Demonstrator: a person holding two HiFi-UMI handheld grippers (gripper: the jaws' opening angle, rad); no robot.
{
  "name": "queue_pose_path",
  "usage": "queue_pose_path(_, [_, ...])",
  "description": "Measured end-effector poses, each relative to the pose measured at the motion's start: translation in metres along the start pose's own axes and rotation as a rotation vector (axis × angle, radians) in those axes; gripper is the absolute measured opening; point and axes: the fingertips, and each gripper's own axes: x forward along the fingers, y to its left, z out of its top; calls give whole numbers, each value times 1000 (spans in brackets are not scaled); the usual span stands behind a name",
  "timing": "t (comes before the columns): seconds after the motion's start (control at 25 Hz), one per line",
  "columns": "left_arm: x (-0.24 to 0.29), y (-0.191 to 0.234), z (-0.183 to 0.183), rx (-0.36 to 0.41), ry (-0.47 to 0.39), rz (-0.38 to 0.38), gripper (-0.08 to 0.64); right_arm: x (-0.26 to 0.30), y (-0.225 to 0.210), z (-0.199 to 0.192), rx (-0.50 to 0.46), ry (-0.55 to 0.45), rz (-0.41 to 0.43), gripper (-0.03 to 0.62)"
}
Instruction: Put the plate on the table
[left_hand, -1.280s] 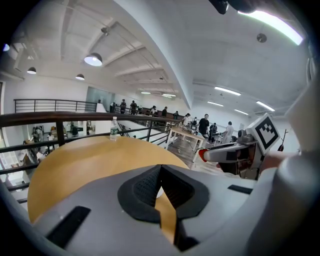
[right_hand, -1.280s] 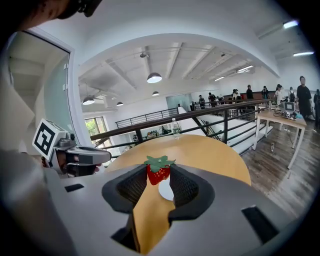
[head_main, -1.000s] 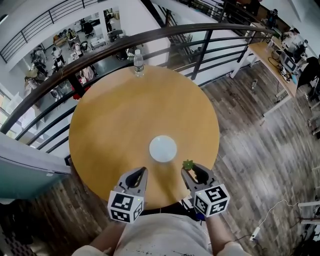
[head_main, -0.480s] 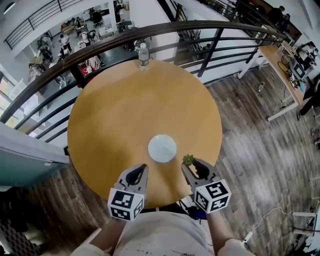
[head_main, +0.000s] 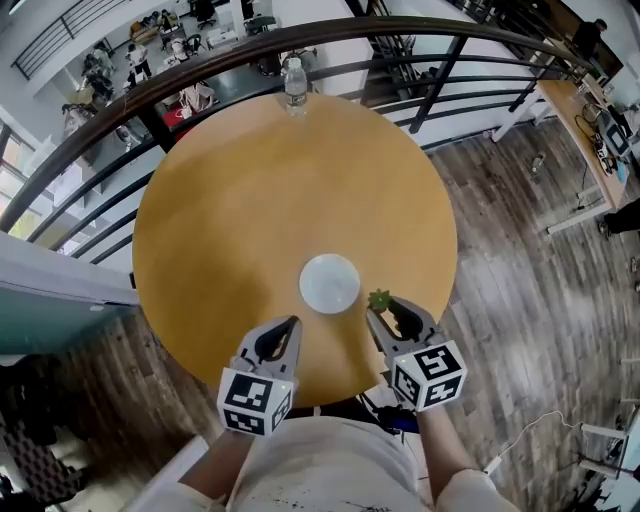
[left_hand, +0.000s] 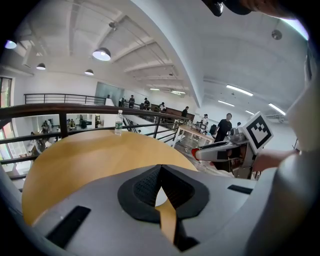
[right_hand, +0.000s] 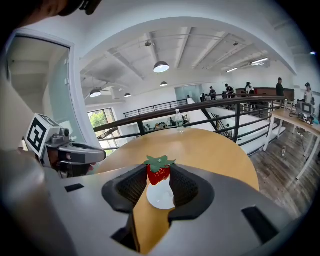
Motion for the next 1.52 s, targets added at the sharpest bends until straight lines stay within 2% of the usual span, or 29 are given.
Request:
queue_pose_path(0.64, [32, 35, -23, -48, 40, -10, 23, 68, 0, -30, 13, 88, 38, 153])
queue_pose_path(1.12, [51, 49, -37, -74, 62, -11, 23, 106, 2, -53, -21, 150, 65, 153])
queue_pose_path(1.52, [57, 59, -47, -56, 86, 7, 23, 137, -14, -77, -33, 201, 52, 153])
